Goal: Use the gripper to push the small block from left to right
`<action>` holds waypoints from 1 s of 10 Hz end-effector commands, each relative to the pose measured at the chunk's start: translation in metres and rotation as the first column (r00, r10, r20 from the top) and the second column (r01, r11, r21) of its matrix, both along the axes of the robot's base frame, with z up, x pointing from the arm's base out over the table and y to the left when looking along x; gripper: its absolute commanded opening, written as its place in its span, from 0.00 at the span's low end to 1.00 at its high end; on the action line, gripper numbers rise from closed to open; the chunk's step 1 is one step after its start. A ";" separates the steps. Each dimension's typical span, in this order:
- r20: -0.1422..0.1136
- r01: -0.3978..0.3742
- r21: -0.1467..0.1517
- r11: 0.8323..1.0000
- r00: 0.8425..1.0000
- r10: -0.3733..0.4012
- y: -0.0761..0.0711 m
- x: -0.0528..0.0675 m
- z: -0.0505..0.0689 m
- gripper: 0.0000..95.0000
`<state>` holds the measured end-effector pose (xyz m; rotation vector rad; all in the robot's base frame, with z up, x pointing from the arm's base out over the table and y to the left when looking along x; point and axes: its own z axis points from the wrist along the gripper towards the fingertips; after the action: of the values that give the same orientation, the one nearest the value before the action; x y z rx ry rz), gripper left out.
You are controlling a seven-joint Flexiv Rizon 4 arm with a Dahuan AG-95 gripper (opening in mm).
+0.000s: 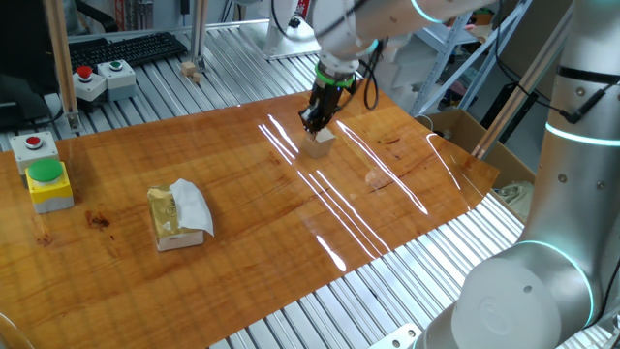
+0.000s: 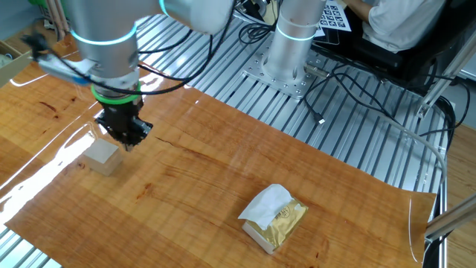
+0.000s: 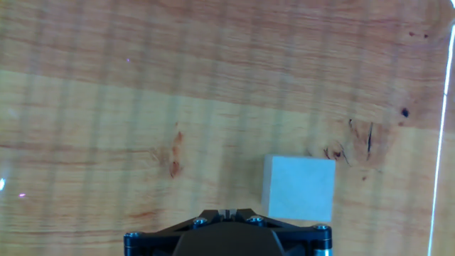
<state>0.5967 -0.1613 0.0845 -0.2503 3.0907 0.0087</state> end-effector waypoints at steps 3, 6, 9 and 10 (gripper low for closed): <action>-0.092 0.086 -0.016 0.996 0.992 -0.087 -0.002 0.004 -0.002 0.00; -0.089 0.193 -0.065 0.979 0.976 -0.198 -0.002 0.004 -0.002 0.00; -0.081 0.228 -0.068 0.971 0.969 -0.233 -0.002 0.004 -0.002 0.00; -0.080 0.235 -0.068 0.970 0.967 -0.240 -0.002 0.004 -0.002 0.00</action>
<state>0.5991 -0.1627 0.0827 0.1242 3.1864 -0.0827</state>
